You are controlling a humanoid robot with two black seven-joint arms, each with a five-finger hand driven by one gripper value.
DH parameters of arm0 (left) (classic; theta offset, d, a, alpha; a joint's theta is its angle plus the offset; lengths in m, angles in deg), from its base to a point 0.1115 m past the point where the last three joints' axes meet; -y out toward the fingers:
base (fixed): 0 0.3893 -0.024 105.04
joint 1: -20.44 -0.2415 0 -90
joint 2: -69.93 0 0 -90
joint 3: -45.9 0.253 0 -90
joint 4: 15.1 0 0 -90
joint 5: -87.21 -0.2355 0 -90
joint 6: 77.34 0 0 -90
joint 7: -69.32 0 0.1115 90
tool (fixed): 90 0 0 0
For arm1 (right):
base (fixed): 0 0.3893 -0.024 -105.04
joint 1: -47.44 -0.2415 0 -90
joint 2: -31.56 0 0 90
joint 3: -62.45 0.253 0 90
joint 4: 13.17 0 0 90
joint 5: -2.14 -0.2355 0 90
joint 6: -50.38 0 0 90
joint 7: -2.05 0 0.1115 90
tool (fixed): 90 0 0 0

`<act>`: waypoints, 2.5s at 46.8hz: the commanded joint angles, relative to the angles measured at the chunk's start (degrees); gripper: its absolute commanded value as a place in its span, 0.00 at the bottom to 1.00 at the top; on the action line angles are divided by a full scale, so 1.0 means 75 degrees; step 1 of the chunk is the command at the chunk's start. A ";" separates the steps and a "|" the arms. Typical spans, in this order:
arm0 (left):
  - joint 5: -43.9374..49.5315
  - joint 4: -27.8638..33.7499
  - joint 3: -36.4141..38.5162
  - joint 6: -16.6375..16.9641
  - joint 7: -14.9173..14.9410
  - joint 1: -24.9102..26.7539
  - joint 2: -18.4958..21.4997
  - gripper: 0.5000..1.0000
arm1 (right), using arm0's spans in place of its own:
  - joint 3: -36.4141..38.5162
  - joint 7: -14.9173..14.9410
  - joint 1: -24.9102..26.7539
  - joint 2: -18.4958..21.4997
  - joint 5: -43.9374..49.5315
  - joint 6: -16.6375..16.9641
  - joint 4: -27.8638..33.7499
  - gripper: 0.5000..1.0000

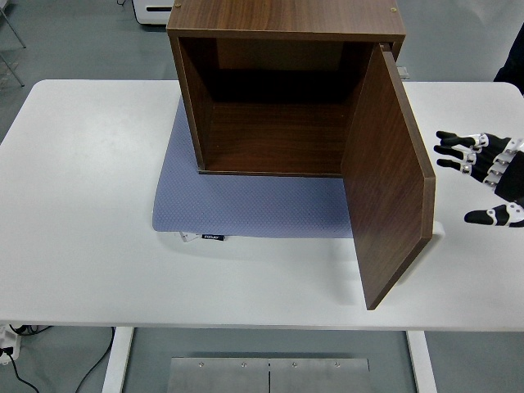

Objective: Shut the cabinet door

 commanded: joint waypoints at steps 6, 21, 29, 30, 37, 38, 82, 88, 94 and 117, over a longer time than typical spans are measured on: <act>0.0000 0.0000 0.0000 0.0003 0.0002 0.0000 0.0000 1.00 | -0.0119 -0.0009 -0.0082 0.0220 0.0121 -0.0025 0.0001 1.00; 0.0000 0.0000 0.0000 0.0003 -0.0010 0.0000 0.0000 1.00 | -0.0658 -0.0091 -0.0609 0.0408 0.0132 -0.0037 0.0001 1.00; 0.0000 0.0000 0.0000 0.0003 0.0002 0.0000 0.0000 1.00 | -0.0799 -0.0103 -0.0867 0.0572 0.0156 -0.0049 0.0012 1.00; 0.0000 0.0000 0.0000 0.0003 0.0002 0.0000 0.0000 1.00 | -0.0811 -0.0103 -0.0868 0.0572 0.0156 -0.0049 0.0012 1.00; 0.0000 0.0000 0.0000 0.0003 0.0002 0.0000 0.0000 1.00 | -0.1056 -0.0103 -0.1125 0.0642 0.0167 -0.0061 0.0024 1.00; 0.0000 0.0000 0.0000 0.0003 0.0002 0.0000 0.0000 1.00 | -0.1103 -0.0103 -0.1183 0.0654 0.0167 -0.0072 0.0024 1.00; 0.0000 0.0000 0.0000 0.0003 -0.0010 0.0000 0.0000 1.00 | -0.2111 -0.0173 -0.2309 0.1849 0.0167 -0.0096 0.0211 1.00; 0.0000 0.0000 0.0000 0.0003 0.0002 0.0000 0.0000 1.00 | -0.2252 -0.0173 -0.2484 0.2025 0.0167 -0.0096 0.0305 1.00; 0.0000 0.0000 0.0000 0.0003 0.0002 0.0000 0.0000 1.00 | -0.2451 -0.0173 -0.2730 0.2201 0.0156 -0.0143 0.0457 1.00; 0.0000 0.0000 0.0000 0.0003 0.0002 0.0000 0.0000 1.00 | -0.2838 -0.0185 -0.3410 0.3009 0.0156 -0.0260 0.1242 1.00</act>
